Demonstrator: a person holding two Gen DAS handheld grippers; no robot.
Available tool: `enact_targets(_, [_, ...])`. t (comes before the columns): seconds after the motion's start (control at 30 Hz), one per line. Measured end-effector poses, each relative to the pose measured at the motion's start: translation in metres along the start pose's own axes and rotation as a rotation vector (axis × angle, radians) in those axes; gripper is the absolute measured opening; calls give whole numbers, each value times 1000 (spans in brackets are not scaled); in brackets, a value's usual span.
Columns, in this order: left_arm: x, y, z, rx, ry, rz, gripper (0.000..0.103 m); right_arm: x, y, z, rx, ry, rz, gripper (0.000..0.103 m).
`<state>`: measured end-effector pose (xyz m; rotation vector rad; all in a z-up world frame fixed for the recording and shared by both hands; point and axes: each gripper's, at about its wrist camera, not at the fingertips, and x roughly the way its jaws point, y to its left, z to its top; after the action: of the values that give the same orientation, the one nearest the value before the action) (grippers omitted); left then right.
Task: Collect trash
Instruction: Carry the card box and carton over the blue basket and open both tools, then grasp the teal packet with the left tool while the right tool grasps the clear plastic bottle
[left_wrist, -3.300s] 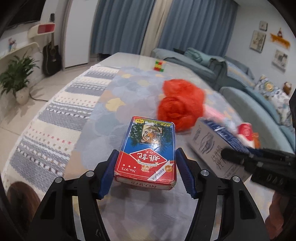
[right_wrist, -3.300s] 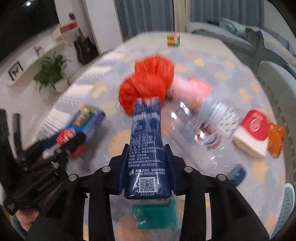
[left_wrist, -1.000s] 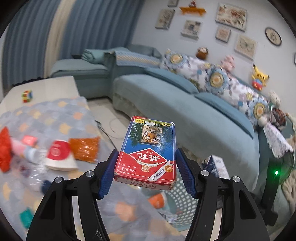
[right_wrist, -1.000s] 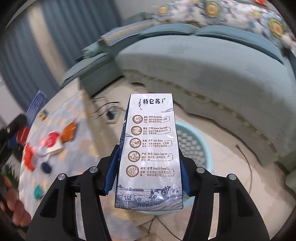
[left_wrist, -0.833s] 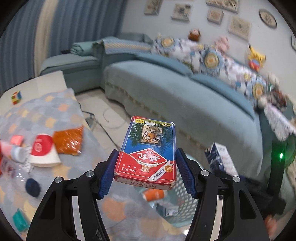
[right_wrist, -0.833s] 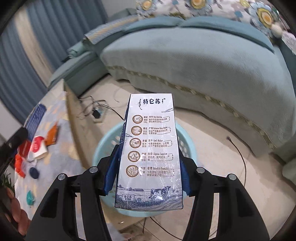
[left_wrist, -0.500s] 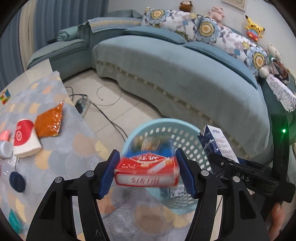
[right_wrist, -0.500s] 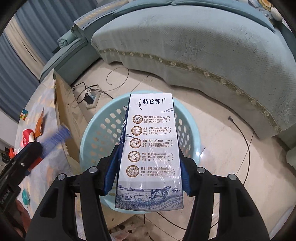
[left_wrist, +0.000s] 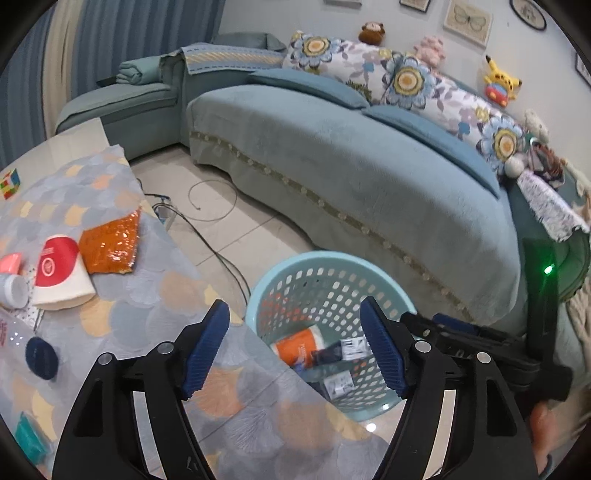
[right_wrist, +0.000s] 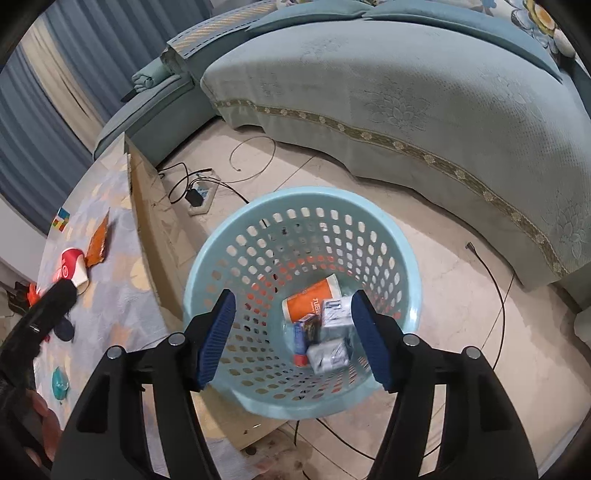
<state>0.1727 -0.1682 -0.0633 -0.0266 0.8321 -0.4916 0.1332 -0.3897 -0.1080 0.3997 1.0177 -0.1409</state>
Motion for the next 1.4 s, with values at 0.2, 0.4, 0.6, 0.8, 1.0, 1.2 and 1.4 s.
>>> enact_targets(0.2, [-40, 13, 4, -20, -68, -16, 72, -14, 37, -7, -66, -10, 23, 62])
enact_targets(0.4, [-97, 39, 5, -64, -148, -16, 73, -35, 89, -17, -163, -51, 79, 62])
enact_targets(0.6, [-154, 92, -14, -142, -208, 50, 76, -55, 148, -31, -273, -108, 149, 66])
enact_targets(0.8, [-205, 166, -44, -281, -258, 149, 76, -58, 199, -49, -357, -135, 196, 66])
enact_targets(1.0, [-245, 248, -79, -461, -292, 235, 76, -50, 238, -70, -429, -198, 207, 66])
enact_targets(1.2, [-239, 283, -105, -522, -243, 226, 76, -27, 271, -86, -501, -156, 238, 66])
enact_targets(1.4, [-186, 258, -114, -355, -108, 77, 76, -3, 307, -88, -596, -118, 295, 66])
